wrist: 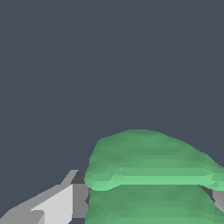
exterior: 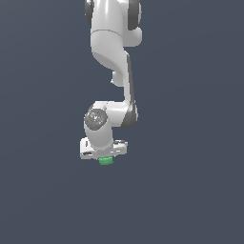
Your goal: Pick up the object and move it to a goal position.
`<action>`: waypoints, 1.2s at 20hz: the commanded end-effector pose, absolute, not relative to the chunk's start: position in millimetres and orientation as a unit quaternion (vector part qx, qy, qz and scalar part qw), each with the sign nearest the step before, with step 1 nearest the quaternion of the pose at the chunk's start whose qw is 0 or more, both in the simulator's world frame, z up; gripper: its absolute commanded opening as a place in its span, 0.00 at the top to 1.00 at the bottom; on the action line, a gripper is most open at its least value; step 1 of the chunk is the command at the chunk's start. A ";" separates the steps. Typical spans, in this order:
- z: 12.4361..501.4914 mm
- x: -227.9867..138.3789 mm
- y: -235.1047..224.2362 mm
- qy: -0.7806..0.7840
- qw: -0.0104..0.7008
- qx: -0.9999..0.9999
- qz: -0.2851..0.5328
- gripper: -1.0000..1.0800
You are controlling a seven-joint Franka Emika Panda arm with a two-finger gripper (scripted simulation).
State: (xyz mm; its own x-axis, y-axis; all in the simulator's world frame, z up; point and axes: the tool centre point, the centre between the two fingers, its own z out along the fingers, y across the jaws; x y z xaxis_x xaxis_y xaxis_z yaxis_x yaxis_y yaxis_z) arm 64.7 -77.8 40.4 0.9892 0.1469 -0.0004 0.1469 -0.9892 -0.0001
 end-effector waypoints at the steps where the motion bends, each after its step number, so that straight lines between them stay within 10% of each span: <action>1: 41.3 64.5 -77.4 -0.074 0.000 -0.997 0.000 1.00; 24: 164.4 6.0 -13.4 -0.074 0.000 -0.997 0.000 1.00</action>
State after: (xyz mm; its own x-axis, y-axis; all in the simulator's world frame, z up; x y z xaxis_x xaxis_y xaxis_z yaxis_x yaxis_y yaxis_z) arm 12.4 -20.2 151.1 0.9891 0.1475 -0.0007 0.1475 -0.9891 0.0004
